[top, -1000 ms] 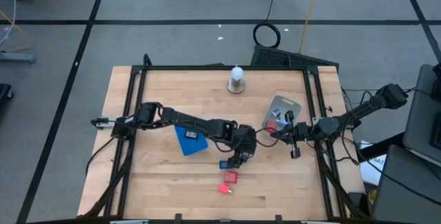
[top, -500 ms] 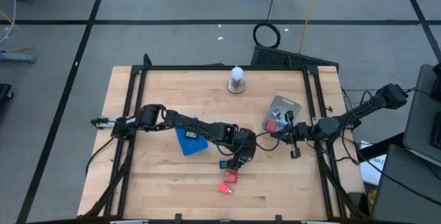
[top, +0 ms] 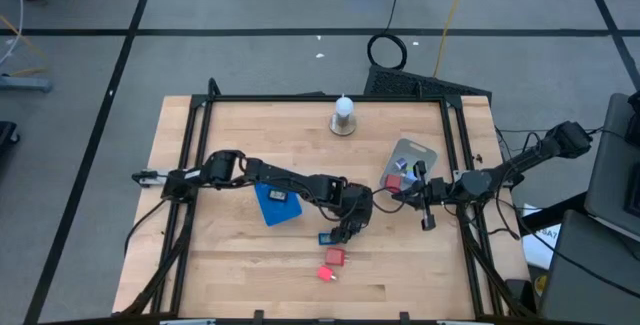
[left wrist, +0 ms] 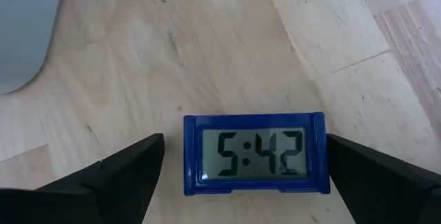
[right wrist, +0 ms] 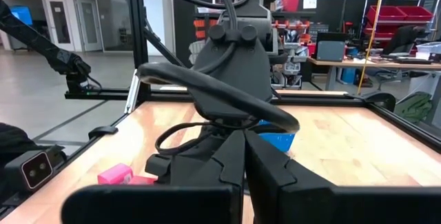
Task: Pick & Place Office items
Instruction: Put the dark blue digital timer into the blue bin
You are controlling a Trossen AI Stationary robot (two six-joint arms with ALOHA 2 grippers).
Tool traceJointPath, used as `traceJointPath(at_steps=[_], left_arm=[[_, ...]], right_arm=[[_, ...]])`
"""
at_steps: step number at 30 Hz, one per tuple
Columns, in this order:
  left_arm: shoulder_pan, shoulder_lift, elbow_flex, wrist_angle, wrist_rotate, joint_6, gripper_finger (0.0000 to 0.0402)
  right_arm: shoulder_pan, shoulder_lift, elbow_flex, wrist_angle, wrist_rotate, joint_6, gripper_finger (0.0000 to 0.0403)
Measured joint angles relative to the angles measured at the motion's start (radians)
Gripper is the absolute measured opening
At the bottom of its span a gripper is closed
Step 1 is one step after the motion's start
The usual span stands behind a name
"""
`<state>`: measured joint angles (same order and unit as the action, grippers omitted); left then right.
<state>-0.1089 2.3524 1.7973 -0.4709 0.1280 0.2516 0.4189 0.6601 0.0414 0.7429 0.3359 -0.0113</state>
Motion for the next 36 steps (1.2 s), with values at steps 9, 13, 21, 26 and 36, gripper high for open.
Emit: traceJointPath(at_steps=[9,13,21,26,36], left_arm=[[-0.005,0.001,0.000,-0.002,0.008,0.013,0.0282],[-0.013,-0.003,-0.001,-0.003,0.004,0.039,0.0282],[-0.050,-0.137,-0.005,-0.079,-0.061,0.059,0.0282],[-0.086,-0.272,-0.052,-0.099,-0.104,0.060,0.0282],[-0.170,-0.744,-0.418,-0.017,-0.266,-0.017,0.0282]], right_arm=[[0.000,0.000,0.000,0.000,0.000,0.001,0.0004],[0.000,0.000,0.000,0.000,0.000,0.007,0.0004],[0.000,0.000,0.000,0.004,0.004,-0.027,0.0004],[0.000,0.000,0.000,0.008,0.004,-0.027,0.0004],[0.000,0.002,0.000,-0.002,0.049,-0.001,0.0004]])
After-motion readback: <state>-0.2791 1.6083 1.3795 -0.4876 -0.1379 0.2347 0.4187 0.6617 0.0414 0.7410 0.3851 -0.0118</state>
